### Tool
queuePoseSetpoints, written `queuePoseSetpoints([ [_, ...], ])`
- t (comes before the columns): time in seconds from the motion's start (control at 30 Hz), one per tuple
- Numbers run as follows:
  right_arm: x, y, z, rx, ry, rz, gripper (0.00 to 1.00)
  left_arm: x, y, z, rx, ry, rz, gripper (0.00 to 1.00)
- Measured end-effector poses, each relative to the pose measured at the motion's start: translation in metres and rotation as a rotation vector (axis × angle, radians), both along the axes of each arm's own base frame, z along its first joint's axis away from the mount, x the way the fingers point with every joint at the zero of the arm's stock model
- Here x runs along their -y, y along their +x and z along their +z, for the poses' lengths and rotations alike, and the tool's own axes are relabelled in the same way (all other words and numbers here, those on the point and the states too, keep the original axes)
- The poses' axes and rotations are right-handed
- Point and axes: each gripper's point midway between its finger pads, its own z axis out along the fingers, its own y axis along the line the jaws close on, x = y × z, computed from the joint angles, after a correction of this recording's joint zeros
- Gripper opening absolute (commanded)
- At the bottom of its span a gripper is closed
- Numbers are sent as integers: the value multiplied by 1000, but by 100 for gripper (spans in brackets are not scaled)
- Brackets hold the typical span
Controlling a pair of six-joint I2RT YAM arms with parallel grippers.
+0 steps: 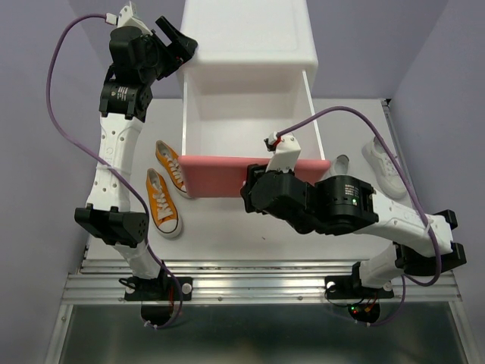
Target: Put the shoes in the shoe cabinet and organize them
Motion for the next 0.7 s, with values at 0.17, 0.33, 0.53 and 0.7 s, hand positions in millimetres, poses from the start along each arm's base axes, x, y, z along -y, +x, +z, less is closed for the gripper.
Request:
queuePoseSetpoints([
  [0.17, 2, 0, -2, 7, 0, 3, 9, 0, 0, 0, 1, 0, 2, 93],
  [0.33, 2, 0, -3, 12, -7, 9, 60, 0, 0, 0, 2, 0, 3, 93],
  [0.53, 6, -7, -11, -12, -51, 45, 100, -1, 0, 1, 4, 1, 10, 93],
  [0.7, 8, -14, -19, -38, -86, 74, 100, -2, 1, 0, 3, 3, 13, 94],
])
